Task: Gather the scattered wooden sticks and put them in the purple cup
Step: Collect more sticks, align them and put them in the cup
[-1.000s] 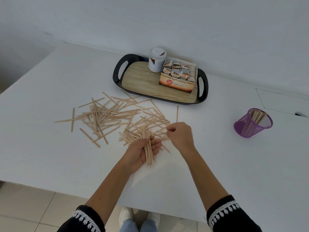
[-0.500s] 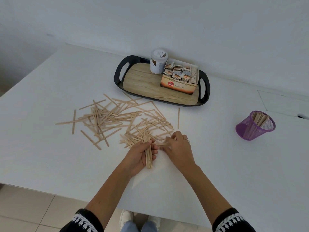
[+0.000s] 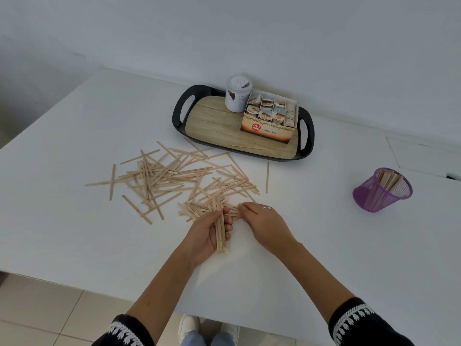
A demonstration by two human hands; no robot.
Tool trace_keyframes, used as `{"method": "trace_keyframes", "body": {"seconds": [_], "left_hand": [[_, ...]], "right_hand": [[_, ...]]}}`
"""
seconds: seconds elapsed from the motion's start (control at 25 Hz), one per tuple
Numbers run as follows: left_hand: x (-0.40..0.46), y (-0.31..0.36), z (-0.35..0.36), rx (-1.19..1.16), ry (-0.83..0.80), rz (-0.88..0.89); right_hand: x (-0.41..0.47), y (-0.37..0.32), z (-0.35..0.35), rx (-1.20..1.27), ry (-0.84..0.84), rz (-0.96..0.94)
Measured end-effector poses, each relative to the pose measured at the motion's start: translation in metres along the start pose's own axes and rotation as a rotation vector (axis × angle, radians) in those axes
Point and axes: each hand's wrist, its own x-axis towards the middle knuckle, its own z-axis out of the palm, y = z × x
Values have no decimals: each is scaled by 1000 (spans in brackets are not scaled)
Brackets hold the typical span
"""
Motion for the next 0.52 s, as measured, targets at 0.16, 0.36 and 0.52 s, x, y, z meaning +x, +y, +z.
{"method": "trace_keyframes", "body": {"seconds": [0.16, 0.36, 0.52], "left_hand": [[-1, 0, 0, -9, -9, 13], [-1, -1, 0, 2, 4, 14], [-2, 0, 0, -2, 14, 6]], "right_hand": [[-5, 0, -2, -95, 98, 34], [5, 1, -10, -26, -85, 281], [13, 11, -22, 251, -153, 484]]}}
